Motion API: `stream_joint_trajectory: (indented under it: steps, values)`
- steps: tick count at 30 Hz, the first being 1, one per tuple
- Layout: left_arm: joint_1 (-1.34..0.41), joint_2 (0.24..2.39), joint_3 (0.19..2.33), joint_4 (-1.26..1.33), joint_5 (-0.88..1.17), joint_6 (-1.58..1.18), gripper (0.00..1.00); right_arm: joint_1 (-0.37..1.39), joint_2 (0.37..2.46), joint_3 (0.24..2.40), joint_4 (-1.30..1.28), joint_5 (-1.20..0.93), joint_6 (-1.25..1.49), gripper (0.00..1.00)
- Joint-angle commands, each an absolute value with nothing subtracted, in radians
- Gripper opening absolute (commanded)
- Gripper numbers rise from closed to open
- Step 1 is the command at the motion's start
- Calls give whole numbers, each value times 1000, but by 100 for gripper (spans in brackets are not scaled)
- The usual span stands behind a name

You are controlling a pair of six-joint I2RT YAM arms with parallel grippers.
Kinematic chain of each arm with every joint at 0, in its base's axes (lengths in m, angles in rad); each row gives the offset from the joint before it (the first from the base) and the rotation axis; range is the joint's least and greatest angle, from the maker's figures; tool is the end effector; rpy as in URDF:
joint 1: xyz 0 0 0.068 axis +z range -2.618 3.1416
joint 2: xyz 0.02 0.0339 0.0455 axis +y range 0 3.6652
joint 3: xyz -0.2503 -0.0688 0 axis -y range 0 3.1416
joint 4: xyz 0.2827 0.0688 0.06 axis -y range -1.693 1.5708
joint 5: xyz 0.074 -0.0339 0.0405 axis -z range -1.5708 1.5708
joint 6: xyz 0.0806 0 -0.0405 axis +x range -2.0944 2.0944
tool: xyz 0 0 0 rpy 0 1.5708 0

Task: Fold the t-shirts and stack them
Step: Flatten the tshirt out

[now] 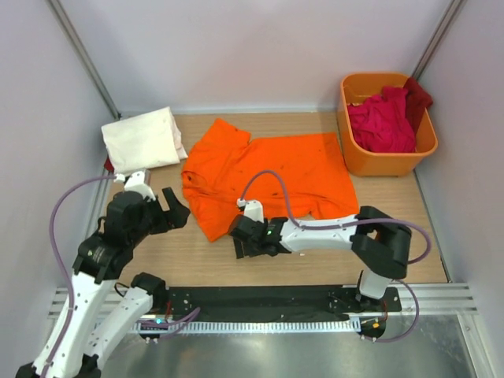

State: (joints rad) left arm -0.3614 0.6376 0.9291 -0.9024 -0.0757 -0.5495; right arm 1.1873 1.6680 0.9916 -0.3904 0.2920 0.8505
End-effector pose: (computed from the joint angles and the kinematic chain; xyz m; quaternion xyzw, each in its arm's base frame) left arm 0.1882 -0.0646 0.3127 -0.1006 0.8808 -0.1728 0.4291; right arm 0.1619 0.3394 0.1001 -0.1248 0.9506 0.1362 0.2493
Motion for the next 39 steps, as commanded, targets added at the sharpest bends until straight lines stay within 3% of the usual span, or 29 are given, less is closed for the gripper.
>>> stream_joint_trajectory:
  steps: [1,13,19,31,34,39]
  values:
    - [-362,551,879,-836,-11,-574,86,1189,1747,1119,-359,376,861,70]
    - [-362,525,862,-811,-6,-563,87,1189,1985,1331,-443,452,810,70]
    - [-362,517,858,-808,-6,-563,87,1187,2048,1402,-517,557,793,63]
    - [-362,514,856,-808,-6,-561,87,1187,2077,1428,-561,658,787,39]
    - [-362,512,856,-807,-6,-563,87,1187,2075,1431,-569,672,776,23]
    - [-362,511,857,-808,-5,-564,87,1187,2051,1430,-581,684,764,6]
